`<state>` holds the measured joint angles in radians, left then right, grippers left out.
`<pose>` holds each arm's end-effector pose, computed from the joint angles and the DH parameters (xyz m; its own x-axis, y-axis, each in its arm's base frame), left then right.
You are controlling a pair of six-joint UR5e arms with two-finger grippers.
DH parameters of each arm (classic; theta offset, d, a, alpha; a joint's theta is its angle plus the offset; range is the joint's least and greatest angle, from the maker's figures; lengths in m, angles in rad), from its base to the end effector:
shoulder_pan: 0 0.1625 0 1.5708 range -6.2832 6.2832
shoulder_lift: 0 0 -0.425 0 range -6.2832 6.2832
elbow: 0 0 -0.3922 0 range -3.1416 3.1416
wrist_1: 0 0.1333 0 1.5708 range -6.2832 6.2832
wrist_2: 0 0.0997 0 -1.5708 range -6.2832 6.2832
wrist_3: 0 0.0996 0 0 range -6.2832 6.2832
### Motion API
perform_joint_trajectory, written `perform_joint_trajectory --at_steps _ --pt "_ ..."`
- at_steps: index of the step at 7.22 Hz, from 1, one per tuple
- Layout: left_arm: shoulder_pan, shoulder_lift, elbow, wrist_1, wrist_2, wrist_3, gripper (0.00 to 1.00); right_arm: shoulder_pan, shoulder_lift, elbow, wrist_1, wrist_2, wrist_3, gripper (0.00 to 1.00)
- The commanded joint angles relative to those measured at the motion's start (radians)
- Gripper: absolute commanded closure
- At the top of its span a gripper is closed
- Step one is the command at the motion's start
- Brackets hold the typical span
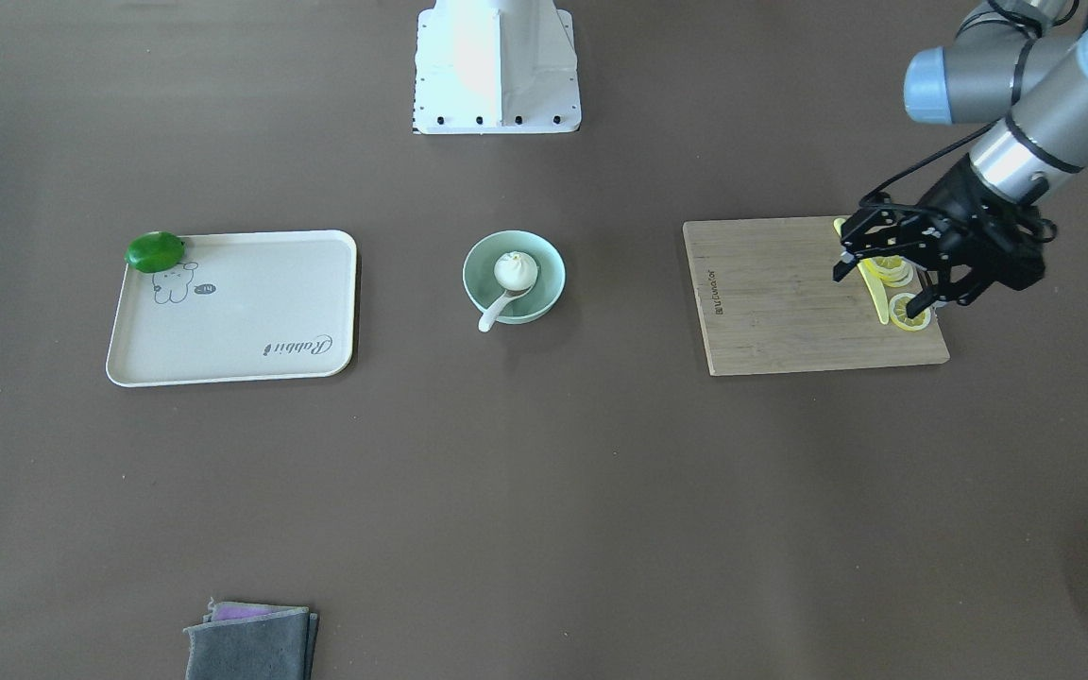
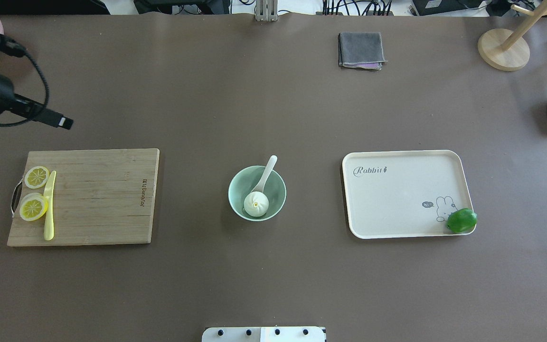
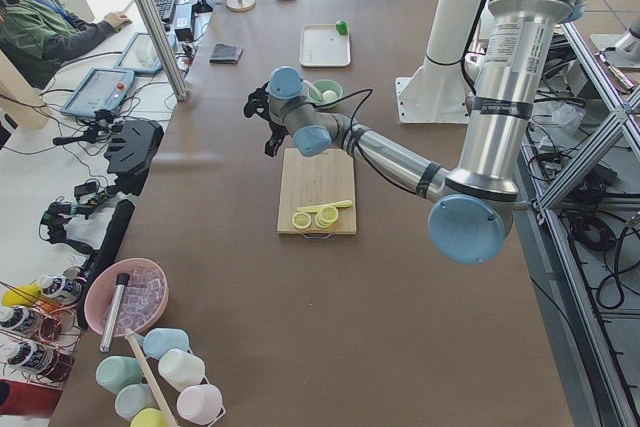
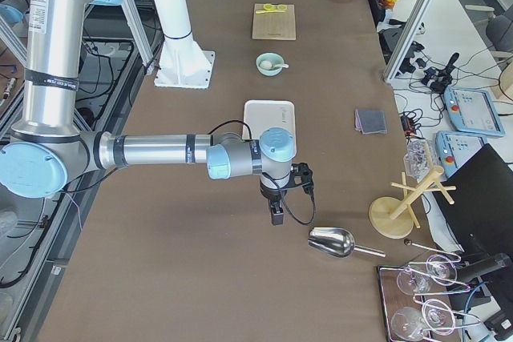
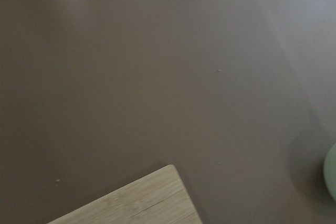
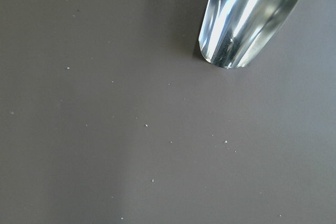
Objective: Put spoon and bun in bowl
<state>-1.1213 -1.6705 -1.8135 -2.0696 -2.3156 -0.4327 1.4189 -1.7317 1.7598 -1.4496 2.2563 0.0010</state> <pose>0.1722 -0.5084 0.4282 0.5233 0.4514 -0.7228 -0.0773 0.8698 0.4873 0.0038 -0.4396 0.6324 0.7511 -0.2092 0.6262 0.1489 0.9777 0.1481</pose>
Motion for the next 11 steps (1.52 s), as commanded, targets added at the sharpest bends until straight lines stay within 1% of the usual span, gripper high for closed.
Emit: perform_joint_trajectory --at_steps 1,2,3,4,5,6,7,8,10,11 --pt "-0.247 0.132 0.008 0.121 -0.022 0.434 0.01 -0.002 0.000 -0.008 0.000 0.029 0.001 0.00" --pt "-0.379 0.121 0.019 0.301 -0.045 0.635 0.01 0.000 0.000 -0.008 0.000 0.038 0.002 0.00" --pt "-0.438 0.094 0.019 0.450 -0.053 0.805 0.01 0.000 0.000 -0.016 0.000 0.040 0.002 0.00" --pt "-0.460 0.145 0.026 0.468 -0.053 0.849 0.01 -0.002 0.000 -0.019 0.000 0.040 0.001 0.00" --pt "-0.474 0.202 0.116 0.451 -0.050 0.848 0.01 0.000 0.000 -0.017 0.002 0.039 -0.001 0.00" --pt "-0.553 0.187 0.208 0.429 -0.041 0.844 0.01 0.000 0.000 -0.020 0.021 0.039 0.001 0.00" --pt "-0.577 0.195 0.195 0.422 -0.047 0.819 0.01 -0.002 0.000 -0.029 0.038 0.040 0.001 0.00" --pt "-0.578 0.216 0.147 0.440 -0.035 0.816 0.01 -0.002 0.000 -0.034 0.041 0.042 0.001 0.00" --pt "-0.575 0.201 0.146 0.573 -0.033 0.812 0.01 -0.002 -0.003 -0.034 0.041 0.045 0.001 0.00" --pt "-0.577 0.212 0.105 0.577 -0.031 0.815 0.01 0.000 -0.005 -0.036 0.041 0.045 0.001 0.00"
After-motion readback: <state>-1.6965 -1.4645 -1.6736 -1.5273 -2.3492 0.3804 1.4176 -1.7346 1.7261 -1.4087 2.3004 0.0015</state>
